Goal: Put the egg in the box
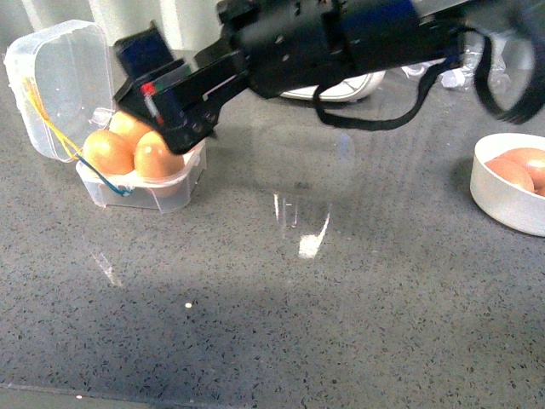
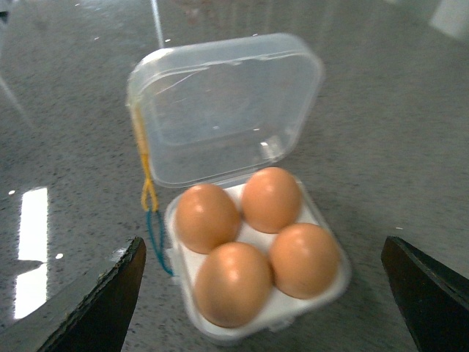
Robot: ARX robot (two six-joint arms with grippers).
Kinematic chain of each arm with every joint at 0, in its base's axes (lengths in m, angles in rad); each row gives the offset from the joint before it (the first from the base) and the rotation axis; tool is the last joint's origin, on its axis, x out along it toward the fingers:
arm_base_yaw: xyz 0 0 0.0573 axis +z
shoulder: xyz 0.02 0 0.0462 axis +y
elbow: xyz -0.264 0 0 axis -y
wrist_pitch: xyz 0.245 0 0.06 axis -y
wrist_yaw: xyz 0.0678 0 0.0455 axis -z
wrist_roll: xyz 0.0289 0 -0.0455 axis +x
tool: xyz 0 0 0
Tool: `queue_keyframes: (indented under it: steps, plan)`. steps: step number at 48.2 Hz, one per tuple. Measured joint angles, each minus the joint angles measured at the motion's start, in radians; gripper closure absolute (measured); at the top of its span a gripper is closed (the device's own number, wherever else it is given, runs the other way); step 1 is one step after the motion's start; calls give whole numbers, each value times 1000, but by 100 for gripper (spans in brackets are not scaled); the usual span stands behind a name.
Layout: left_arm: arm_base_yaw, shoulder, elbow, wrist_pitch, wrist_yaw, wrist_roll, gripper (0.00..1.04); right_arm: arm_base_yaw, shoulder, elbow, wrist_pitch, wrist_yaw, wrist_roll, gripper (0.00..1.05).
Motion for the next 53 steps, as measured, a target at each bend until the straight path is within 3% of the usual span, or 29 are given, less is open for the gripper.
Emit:
queue_keyframes:
  steps: [11,24,35,53]
  plan:
    - [0,0,0,0,0,0,7,-99,-100,-114,68,67,35,7]
    - [0,0,0,0,0,0,7,-228,-219,-272,171,225,83,7]
    - [0,0,0,0,0,0,7,-385,-420,-498,367,503,126,7]
    - [0,0,0,0,0,0,7,-606,-514,-730,526,547,280,9]
